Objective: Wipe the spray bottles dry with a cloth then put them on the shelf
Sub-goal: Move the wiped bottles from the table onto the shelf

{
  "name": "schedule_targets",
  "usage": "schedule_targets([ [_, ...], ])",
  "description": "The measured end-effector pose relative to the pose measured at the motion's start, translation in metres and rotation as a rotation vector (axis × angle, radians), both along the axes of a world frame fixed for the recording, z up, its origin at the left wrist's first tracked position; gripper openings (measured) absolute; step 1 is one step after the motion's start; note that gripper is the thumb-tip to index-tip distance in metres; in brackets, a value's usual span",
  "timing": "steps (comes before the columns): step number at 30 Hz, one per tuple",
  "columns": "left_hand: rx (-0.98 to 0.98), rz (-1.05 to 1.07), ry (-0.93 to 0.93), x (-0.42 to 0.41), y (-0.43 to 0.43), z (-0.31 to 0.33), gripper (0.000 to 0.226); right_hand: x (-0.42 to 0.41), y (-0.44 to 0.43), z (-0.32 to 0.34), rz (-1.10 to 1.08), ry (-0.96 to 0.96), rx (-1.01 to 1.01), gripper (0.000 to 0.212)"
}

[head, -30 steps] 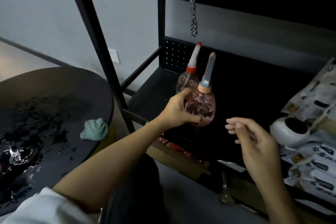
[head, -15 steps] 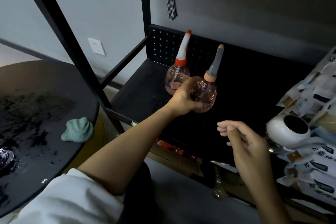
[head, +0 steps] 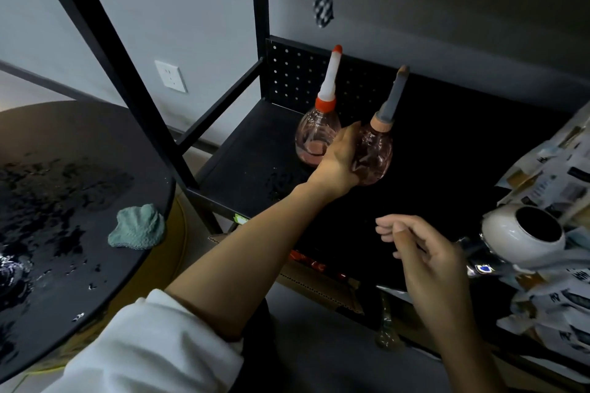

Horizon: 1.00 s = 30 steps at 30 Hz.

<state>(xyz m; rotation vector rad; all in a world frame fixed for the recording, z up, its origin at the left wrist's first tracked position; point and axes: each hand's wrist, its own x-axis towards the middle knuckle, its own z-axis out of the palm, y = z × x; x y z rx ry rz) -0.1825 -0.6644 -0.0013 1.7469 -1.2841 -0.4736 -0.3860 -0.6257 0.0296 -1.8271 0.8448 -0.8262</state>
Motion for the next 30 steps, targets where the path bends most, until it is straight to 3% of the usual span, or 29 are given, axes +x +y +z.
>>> schedule_targets([
  [12, -0.127, 0.082, -0.028, -0.01, 0.019, 0.009, 0.08, 0.016, 0.015, 0.01, 0.02, -0.008, -0.014, 0.025],
  [16, -0.171, 0.134, -0.034, -0.003, 0.056, 0.017, 0.051, 0.033, 0.023, 0.015, 0.059, -0.014, -0.03, 0.025],
  [21, -0.189, 0.244, 0.101, 0.016, 0.122, 0.026, 0.015, 0.059, 0.038, 0.02, 0.129, -0.005, -0.037, 0.021],
  [30, -0.142, 0.473, 0.197, 0.071, 0.254, 0.024, 0.015, 0.12, 0.091, 0.02, 0.284, 0.0, -0.057, 0.022],
])
